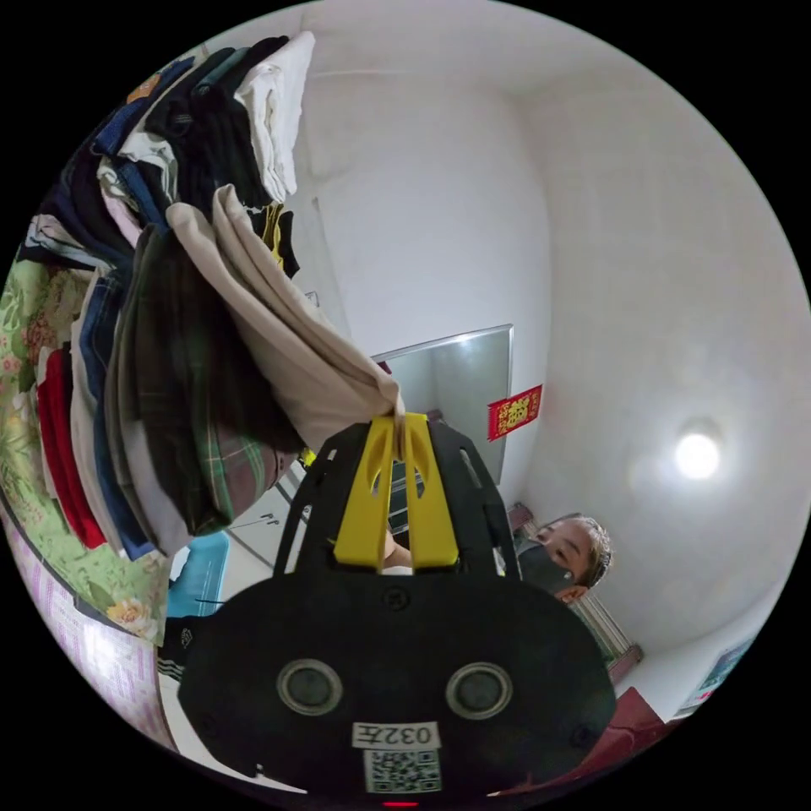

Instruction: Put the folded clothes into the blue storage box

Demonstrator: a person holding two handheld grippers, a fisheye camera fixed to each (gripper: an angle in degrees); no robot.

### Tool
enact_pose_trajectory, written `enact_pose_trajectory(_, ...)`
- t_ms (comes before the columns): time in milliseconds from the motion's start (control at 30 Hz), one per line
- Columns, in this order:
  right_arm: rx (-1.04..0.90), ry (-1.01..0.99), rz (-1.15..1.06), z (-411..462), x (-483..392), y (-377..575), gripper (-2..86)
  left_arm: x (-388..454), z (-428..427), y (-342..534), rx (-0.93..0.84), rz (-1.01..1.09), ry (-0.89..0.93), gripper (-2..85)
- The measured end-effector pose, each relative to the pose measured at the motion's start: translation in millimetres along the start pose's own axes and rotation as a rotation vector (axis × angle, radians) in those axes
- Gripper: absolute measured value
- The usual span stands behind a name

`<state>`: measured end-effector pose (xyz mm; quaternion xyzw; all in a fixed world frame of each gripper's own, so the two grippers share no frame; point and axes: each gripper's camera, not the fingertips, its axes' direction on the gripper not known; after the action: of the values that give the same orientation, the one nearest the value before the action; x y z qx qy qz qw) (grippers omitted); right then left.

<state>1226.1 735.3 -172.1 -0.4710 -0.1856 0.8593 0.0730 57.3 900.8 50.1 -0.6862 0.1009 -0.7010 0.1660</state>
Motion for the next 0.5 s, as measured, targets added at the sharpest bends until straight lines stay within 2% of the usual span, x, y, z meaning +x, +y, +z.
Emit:
enact_pose_trajectory(267, -0.026, 0.108, 0.023, 4, -20, -11, 12.7, -6, -14, 13, -0.016, 0.047, 0.056, -1.4)
enact_pose_trajectory(500, -0.088, 0.209, -0.035, 8, -50, -9, 10.8, -38, -55, 44, -0.052, 0.035, -0.037, -1.2)
